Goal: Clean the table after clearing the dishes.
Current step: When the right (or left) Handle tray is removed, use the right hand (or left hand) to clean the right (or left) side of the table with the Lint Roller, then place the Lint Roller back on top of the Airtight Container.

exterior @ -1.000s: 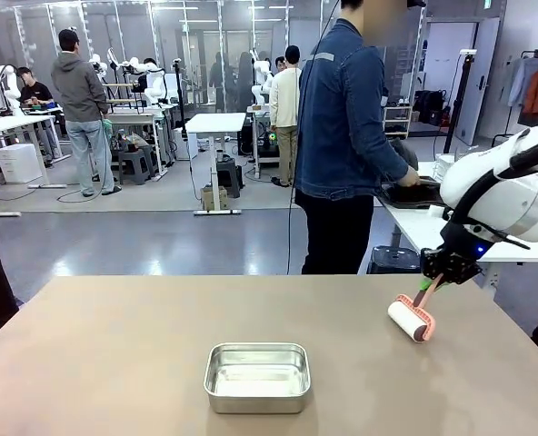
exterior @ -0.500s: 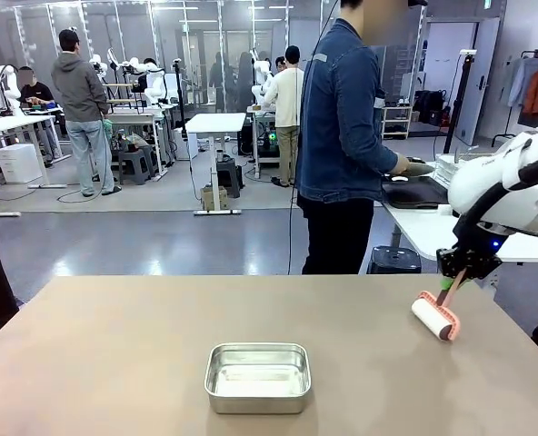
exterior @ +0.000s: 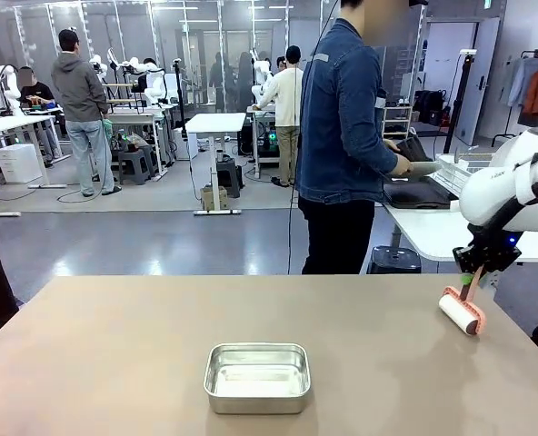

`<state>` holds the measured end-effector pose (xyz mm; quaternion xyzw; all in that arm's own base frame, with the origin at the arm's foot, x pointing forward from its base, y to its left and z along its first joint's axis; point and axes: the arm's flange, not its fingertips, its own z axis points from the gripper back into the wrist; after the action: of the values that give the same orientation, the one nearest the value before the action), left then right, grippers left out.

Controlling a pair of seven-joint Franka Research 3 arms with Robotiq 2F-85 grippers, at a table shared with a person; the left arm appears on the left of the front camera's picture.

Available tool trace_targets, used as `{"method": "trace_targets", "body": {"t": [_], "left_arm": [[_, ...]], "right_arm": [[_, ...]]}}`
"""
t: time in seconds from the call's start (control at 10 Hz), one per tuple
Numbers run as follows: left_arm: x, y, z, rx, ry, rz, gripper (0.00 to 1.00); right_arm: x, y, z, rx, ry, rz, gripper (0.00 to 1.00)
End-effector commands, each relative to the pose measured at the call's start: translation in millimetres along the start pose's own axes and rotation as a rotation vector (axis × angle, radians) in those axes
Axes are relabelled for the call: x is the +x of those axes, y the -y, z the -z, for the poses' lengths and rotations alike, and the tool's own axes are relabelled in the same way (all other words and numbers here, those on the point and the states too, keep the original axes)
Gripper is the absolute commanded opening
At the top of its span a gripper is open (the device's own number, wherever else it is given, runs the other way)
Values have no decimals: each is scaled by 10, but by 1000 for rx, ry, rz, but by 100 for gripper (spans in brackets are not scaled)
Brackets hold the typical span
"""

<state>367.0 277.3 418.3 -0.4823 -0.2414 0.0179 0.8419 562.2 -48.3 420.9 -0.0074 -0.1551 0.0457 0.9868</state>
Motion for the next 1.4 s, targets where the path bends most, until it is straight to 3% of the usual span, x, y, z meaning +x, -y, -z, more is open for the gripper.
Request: {"method": "trace_targets", "body": {"t": [0.0,0.3,0.5,0.6,0.7,1.3], "left_arm": [[-37,28,-45,0,-15,6,100],[-37,28,-45,0,-15,6,100],[-37,28,-45,0,-15,6,100],[-37,28,-45,0,-15,6,100],[-37,28,-45,0,-15,6,100],[-37,28,-45,0,-15,6,100]], "right_arm": [[-44,-127,-332,-33,86,-5,22],[-88,-276,-891,-35,111,-76,22],[-132,-278,-929,-39,51,-60,22],[-99,-243,-800,-24,-30,-51,22],[-58,-274,-1012,-17,96,-73,22],[-58,-274,-1012,-17,96,-73,22]]}}
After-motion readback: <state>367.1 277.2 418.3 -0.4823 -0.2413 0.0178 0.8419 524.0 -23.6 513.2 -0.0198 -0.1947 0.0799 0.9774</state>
